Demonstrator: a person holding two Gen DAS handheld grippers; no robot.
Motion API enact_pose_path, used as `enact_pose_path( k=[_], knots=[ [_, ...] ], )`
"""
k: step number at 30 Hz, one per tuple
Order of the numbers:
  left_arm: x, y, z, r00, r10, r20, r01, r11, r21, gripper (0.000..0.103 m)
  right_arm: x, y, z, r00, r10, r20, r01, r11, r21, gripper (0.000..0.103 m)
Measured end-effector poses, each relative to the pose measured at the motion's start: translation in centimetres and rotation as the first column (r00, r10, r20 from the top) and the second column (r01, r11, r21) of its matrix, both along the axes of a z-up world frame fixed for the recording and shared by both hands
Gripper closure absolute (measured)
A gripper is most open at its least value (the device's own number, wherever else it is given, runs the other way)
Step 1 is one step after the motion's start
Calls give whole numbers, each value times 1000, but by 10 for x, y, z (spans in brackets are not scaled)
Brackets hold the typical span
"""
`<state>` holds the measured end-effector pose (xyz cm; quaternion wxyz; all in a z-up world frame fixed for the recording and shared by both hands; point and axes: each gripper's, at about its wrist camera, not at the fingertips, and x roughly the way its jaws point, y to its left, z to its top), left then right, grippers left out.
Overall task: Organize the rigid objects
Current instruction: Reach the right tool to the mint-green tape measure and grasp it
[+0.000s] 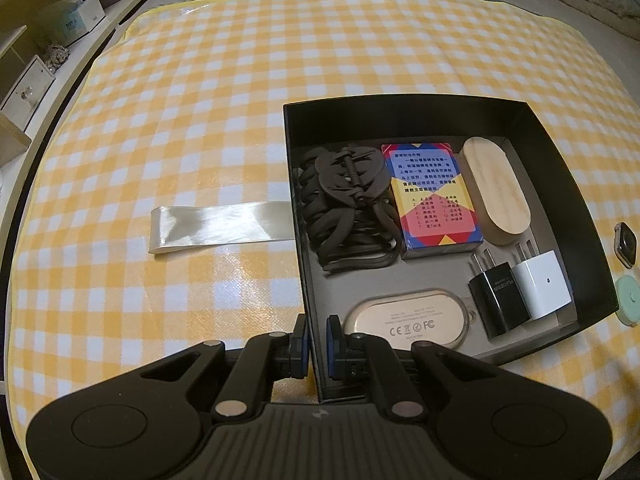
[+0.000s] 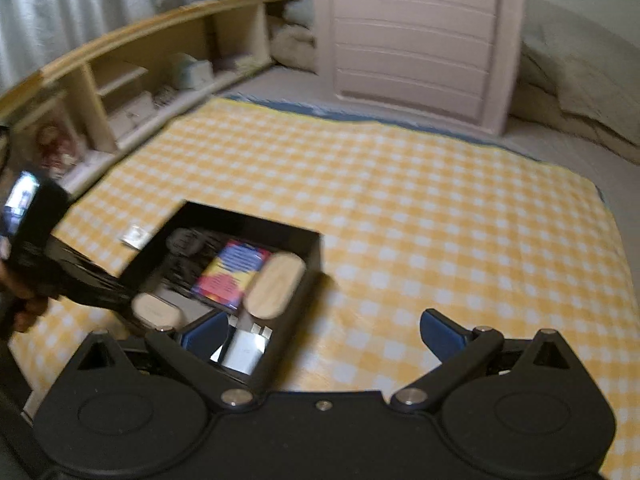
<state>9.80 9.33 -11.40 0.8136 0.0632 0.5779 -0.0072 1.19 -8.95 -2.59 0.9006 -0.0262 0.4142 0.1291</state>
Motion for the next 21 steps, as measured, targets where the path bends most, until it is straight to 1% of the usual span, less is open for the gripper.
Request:
enact_pose_path(
  k=[3,6,7,8,12,14,18,21],
  knots=[
    [0,0,0,1000,1,-1,-1,1000,-1,95,4,-9,-13,998,-17,-65,15,1000,-27,0],
    [0,0,0,1000,1,-2,-1,1000,-1,95,3,-17,-23,995,-48,-90,43,997,-57,0],
    [0,0,0,1000,2,-2,-2,1000,-1,95,3,-19,-26,993,-61,-99,55,996,-65,2],
    [0,0,0,1000,2,-1,-2,1000,0,95,2,-23,-28,992,-67,-106,60,996,-64,6],
    [0,1,0,1000,2,-1,-2,1000,0,95,2,-32,-43,982,-70,-177,62,997,-48,10],
    [1,1,0,1000,-13,-2,13,1000,4,95,0,-33,-53,974,-72,-214,59,996,-67,15],
    [1,1,0,1000,-13,-3,13,1000,5,95,-4,-29,-75,954,-52,-295,21,994,-107,22],
    [1,1,0,1000,-13,-3,13,1000,4,95,-6,-27,-84,946,-39,-321,-3,992,-130,26]
  ],
)
